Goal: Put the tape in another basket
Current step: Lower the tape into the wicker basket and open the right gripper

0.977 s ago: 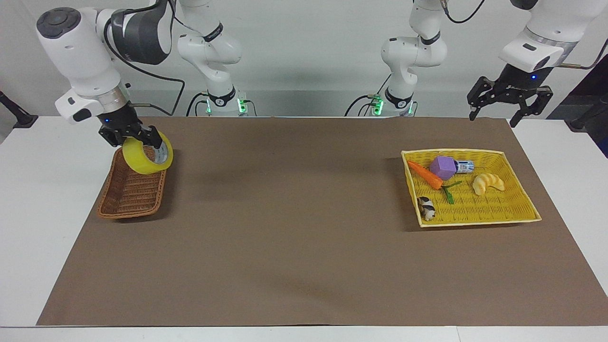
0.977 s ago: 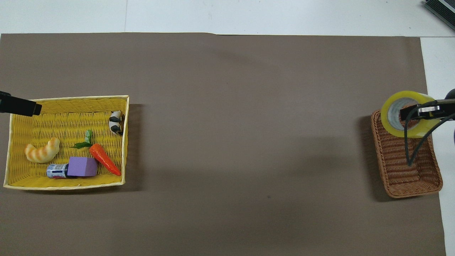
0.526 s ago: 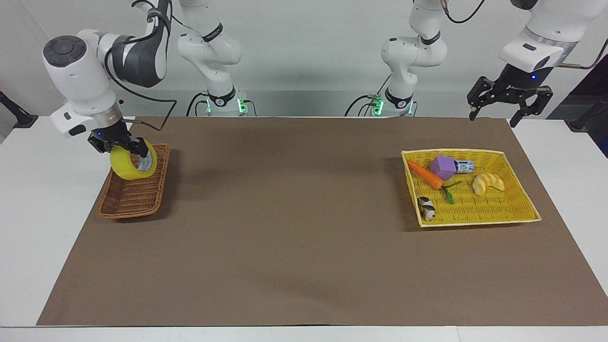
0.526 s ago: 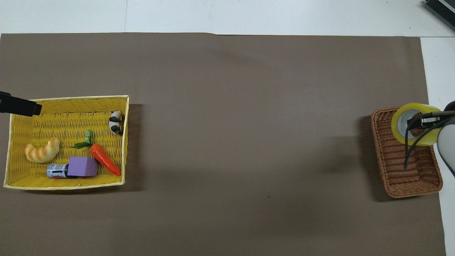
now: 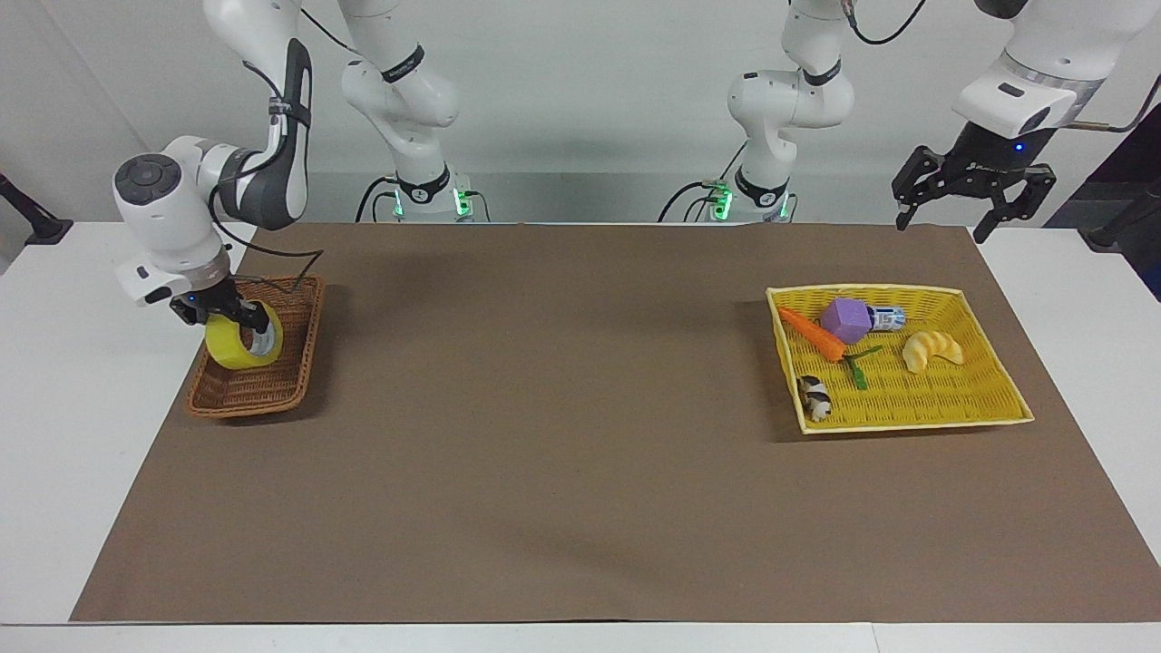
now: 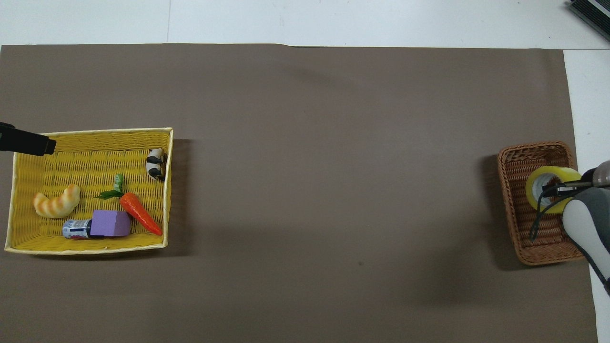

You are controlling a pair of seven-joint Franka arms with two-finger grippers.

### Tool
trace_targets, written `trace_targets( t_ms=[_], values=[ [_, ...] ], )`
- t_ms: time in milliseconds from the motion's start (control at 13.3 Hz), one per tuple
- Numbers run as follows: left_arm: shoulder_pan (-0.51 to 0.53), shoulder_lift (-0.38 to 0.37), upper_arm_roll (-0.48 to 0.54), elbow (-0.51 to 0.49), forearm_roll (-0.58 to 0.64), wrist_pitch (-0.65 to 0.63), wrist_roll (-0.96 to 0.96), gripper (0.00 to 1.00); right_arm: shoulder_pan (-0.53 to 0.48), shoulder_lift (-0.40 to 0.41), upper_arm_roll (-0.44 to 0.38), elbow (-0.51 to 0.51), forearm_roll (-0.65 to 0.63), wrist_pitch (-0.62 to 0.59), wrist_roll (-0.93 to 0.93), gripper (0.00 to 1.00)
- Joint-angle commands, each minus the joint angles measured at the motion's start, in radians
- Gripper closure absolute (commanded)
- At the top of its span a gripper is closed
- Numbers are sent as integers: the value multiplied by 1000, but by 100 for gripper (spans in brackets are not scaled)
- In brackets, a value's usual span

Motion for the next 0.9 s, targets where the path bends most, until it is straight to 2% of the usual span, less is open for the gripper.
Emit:
trace_targets(
  t_ms=[0,301,451,827],
  values=[
    [9,-6,-7,10,15,-21,9,0,-30,-14,13,-39,-23,34,-41,0],
    [10,-6,-7,10,15,-21,9,0,-19,-21,15,2,-23,-6,-41,0],
    [9,-6,-7,10,15,-21,9,0,-12,-18,29,77,-7,-96,-39,0],
    [10,-6,-7,10,15,-21,9,0,111,-18,30,239,35,-242,26,0]
  ],
)
